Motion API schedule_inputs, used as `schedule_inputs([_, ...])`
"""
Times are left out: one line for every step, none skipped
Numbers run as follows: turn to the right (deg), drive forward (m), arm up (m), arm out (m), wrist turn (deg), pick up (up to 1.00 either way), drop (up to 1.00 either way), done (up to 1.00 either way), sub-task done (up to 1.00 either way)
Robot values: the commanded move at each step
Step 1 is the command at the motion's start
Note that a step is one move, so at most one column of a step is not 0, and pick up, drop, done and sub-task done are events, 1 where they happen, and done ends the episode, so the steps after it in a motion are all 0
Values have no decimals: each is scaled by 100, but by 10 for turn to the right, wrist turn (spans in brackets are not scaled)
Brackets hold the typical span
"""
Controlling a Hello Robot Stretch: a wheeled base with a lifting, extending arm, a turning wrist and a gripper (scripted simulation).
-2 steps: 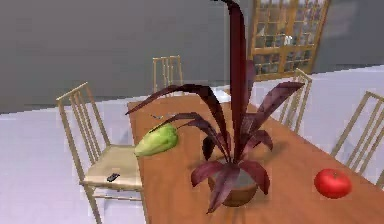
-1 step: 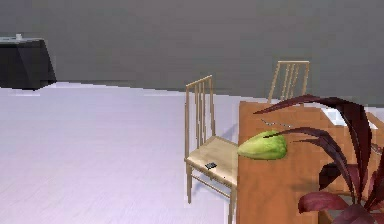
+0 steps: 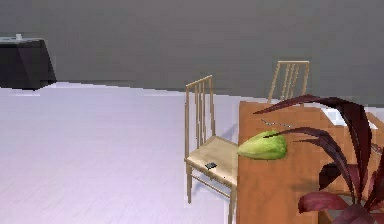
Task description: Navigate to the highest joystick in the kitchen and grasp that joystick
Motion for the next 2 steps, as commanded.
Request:
schedule_inputs([0, 0, 10, 0, 0, 0, 0, 0, 0])
schedule_inputs([0, 0, 0, 24, 0, 0, 0, 0, 0])
